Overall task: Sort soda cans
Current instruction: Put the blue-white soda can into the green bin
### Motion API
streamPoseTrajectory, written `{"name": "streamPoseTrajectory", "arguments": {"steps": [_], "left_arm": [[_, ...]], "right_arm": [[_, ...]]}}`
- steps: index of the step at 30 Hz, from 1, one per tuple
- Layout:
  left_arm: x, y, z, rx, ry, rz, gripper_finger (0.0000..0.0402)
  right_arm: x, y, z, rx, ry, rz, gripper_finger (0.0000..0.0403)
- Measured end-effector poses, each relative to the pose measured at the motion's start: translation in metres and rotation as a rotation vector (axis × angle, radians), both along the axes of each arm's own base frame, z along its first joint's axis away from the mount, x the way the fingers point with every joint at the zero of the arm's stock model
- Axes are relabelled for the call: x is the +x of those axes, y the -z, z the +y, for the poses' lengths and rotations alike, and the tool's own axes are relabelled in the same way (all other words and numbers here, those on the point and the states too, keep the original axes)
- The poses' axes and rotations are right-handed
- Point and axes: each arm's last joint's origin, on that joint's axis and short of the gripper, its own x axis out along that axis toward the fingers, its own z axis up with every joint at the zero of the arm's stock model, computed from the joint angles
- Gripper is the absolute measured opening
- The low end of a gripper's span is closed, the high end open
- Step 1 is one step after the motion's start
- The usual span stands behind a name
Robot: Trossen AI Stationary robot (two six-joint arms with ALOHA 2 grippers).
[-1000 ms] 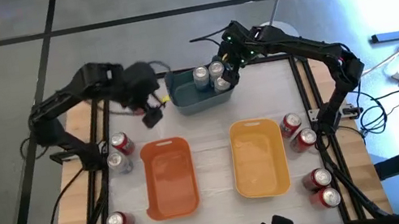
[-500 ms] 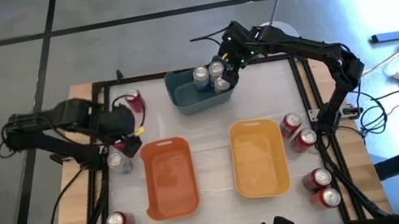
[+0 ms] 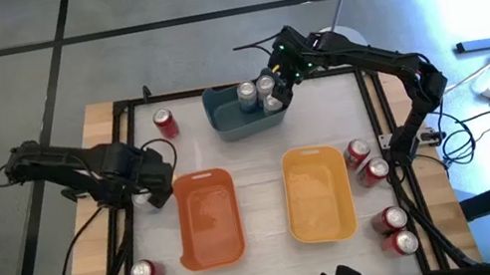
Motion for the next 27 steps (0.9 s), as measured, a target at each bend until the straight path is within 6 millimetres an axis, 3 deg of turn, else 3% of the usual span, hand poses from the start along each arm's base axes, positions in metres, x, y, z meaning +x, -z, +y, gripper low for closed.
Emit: {"name": "streamPoseTrajectory", "arguments": {"steps": [15, 27], "left_arm": [[-0.009, 0.04, 0.001, -0.014, -0.037, 0.144, 0.0379], [-0.005, 0.072, -0.002, -0.092, -0.015, 0.126, 0.0379]], "right_arm": [[0.001, 0.0, 0.0, -0.007, -0.003, -0.006, 0.0356], [0.003, -0.003, -0.002, -0.031, -0.004, -0.039, 0.0356]]}}
